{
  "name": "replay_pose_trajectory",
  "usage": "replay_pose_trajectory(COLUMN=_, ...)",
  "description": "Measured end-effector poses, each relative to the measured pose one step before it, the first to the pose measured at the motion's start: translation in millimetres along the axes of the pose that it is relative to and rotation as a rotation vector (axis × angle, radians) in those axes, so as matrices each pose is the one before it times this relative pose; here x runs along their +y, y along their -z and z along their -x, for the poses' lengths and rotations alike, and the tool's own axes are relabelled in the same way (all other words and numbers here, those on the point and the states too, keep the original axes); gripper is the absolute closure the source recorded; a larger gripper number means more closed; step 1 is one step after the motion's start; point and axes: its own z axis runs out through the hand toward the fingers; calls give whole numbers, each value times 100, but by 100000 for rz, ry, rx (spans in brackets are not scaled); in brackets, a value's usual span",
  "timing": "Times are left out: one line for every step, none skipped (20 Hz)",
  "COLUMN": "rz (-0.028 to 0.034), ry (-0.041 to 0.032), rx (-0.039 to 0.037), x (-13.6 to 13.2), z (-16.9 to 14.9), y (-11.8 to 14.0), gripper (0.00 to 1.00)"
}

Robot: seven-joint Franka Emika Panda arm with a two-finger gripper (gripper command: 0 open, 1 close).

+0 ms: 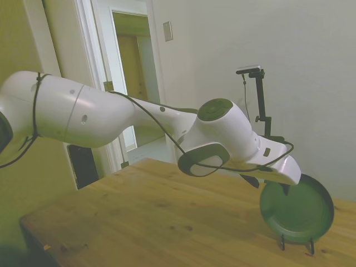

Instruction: Unload the plate

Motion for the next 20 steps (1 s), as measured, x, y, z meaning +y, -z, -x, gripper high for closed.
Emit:
replay_pose_trajectory(rz=-547, ry=452, rx=140, x=-445, z=-110, y=-264, gripper=0)
replay_pose_trajectory(rz=-557, ry=346, rx=236, x=-410, z=4, y=-186, gripper=0)
replay_pose_trajectory(rz=-629, ry=123, rx=533, x=-365, z=55, y=-56, gripper=0)
replay_pose_trajectory(rz=-731, ry=-321, rx=187, x=-280, z=82, y=-19, gripper=0)
replay_pose_trajectory(rz=-870, ry=-685, rx=342, x=-219, z=49, y=19, gripper=0)
replay_pose_trajectory(rz=-509, ry=-415, rx=102, x=-129, z=44, y=-6, gripper=0)
replay_pose_trajectory(rz=-360, ry=-393, rx=125, x=-43, z=15, y=-5, gripper=0)
replay_pose_trajectory(rz=-409, ry=-385, rx=48, x=-20, z=10, y=6, gripper=0)
replay_pose_trajectory(rz=-377, ry=-378, rx=-12, x=-5, z=12, y=13, gripper=0)
replay_pose_trajectory(rz=-518, ry=-574, rx=25, x=32, z=-3, y=55, gripper=0)
replay_pose_trajectory(rz=-684, ry=-564, rx=10, x=73, z=13, y=98, gripper=0)
replay_pose_trajectory(rz=-627, ry=-392, rx=44, x=113, z=6, y=140, gripper=0)
replay_pose_trajectory(rz=-513, ry=-429, rx=47, x=144, z=2, y=123, gripper=0)
replay_pose_trajectory(rz=-402, ry=-294, rx=3, x=132, z=18, y=73, gripper=0)
replay_pose_trajectory(rz=-271, ry=-341, rx=-43, x=144, z=12, y=0, gripper=0)
replay_pose_trajectory(rz=-120, ry=-167, rx=-79, x=138, z=23, y=-30, gripper=0)
replay_pose_trajectory(rz=-142, ry=-244, rx=-87, x=127, z=18, y=-39, gripper=0)
replay_pose_trajectory(rz=-164, ry=-256, rx=-141, x=132, z=22, y=-47, gripper=0)
replay_pose_trajectory(rz=-22, ry=-42, rx=-154, x=94, z=21, y=-58, gripper=0)
replay_pose_trajectory(rz=38, ry=-25, rx=-228, x=40, z=46, y=-89, gripper=0)
